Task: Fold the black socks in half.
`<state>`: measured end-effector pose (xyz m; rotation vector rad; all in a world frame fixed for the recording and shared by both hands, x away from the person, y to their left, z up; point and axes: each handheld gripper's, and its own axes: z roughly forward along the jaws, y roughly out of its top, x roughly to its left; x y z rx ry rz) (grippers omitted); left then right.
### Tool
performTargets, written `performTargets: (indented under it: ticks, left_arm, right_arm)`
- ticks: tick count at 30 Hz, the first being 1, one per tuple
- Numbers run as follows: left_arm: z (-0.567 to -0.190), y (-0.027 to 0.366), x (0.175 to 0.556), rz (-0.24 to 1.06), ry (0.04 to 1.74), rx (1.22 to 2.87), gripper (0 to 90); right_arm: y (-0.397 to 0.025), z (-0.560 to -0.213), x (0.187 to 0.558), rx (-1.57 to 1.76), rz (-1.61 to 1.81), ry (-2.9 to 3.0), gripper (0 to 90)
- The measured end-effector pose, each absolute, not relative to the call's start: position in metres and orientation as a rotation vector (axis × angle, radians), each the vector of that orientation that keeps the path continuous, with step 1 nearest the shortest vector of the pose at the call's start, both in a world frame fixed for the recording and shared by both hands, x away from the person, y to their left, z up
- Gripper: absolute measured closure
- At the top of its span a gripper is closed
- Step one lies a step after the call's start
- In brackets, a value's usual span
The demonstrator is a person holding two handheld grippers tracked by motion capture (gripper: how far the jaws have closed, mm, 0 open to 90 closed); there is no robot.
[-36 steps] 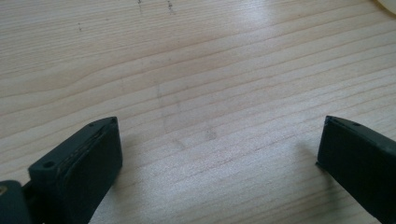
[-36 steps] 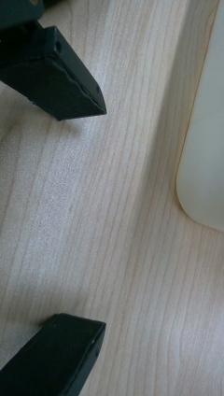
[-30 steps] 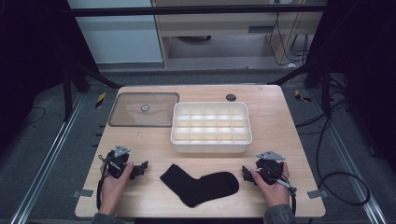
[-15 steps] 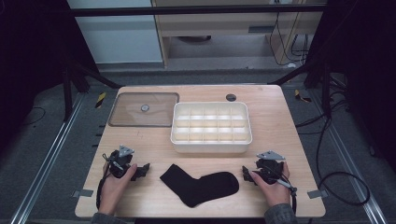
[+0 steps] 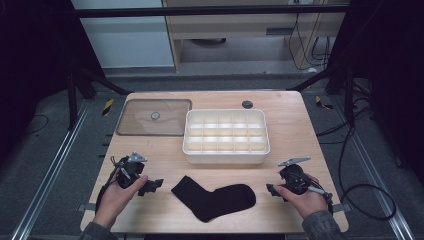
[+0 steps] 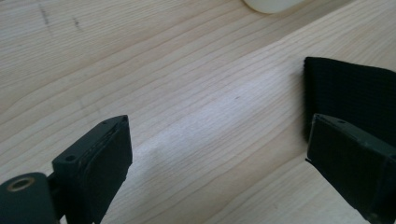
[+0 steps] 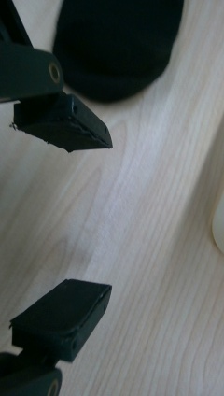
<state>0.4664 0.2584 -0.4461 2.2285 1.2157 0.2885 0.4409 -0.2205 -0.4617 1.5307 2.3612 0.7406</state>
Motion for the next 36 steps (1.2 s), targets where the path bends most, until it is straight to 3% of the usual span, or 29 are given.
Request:
performTargets:
  ticks: [4, 5, 7, 8, 11, 15, 18, 29, 31, 32, 33, 36]
  left_arm:
    - [-0.433, 0.25, 0.473, 0.272, 1.181, 2.302, 9.4]
    - [-0.431, 0.248, 0.474, 0.266, 1.171, 2.31, 11.0]
    - [-0.43, 0.243, 0.474, 0.245, 1.148, 2.329, 12.2]
    - [-0.431, 0.238, 0.474, 0.217, 1.142, 2.335, 14.8]
    - [-0.434, 0.232, 0.473, 0.192, 1.13, 2.35, 19.7]
    - [-0.438, 0.221, 0.47, 0.192, 1.103, 2.388, 22.8]
    - [-0.441, 0.213, 0.47, 0.185, 1.086, 2.416, 26.4]
    - [-0.448, 0.195, 0.469, 0.137, 1.032, 2.487, 36.5]
    - [-0.45, 0.193, 0.469, 0.134, 1.027, 2.499, 37.4]
    - [-0.45, 0.193, 0.469, 0.134, 1.027, 2.499, 38.0]
    - [-0.451, 0.192, 0.469, 0.131, 1.025, 2.501, 38.4]
    - [-0.453, 0.192, 0.47, 0.117, 1.02, 2.507, 41.5]
  right_arm:
    - [-0.211, -0.448, 0.442, 1.497, 0.697, 2.423, 34.0]
    - [-0.205, -0.442, 0.444, 1.474, 0.708, 2.454, 41.9]
    - [-0.202, -0.439, 0.445, 1.459, 0.718, 2.471, 43.8]
    - [-0.194, -0.436, 0.447, 1.429, 0.713, 2.502, 51.3]
    - [-0.181, -0.435, 0.449, 1.395, 0.707, 2.544, 57.7]
    - [-0.169, -0.436, 0.449, 1.385, 0.732, 2.574, 57.0]
    - [-0.155, -0.438, 0.449, 1.369, 0.729, 2.601, 50.6]
    - [-0.138, -0.457, 0.459, 1.4, 0.662, 2.687, 55.7]
    - [-0.137, -0.463, 0.458, 1.379, 0.64, 2.721, 68.3]
    - [-0.137, -0.463, 0.458, 1.379, 0.64, 2.721, 68.3]
    - [-0.137, -0.465, 0.456, 1.358, 0.633, 2.732, 78.6]
    - [-0.137, -0.464, 0.453, 1.346, 0.648, 2.737, 84.2]
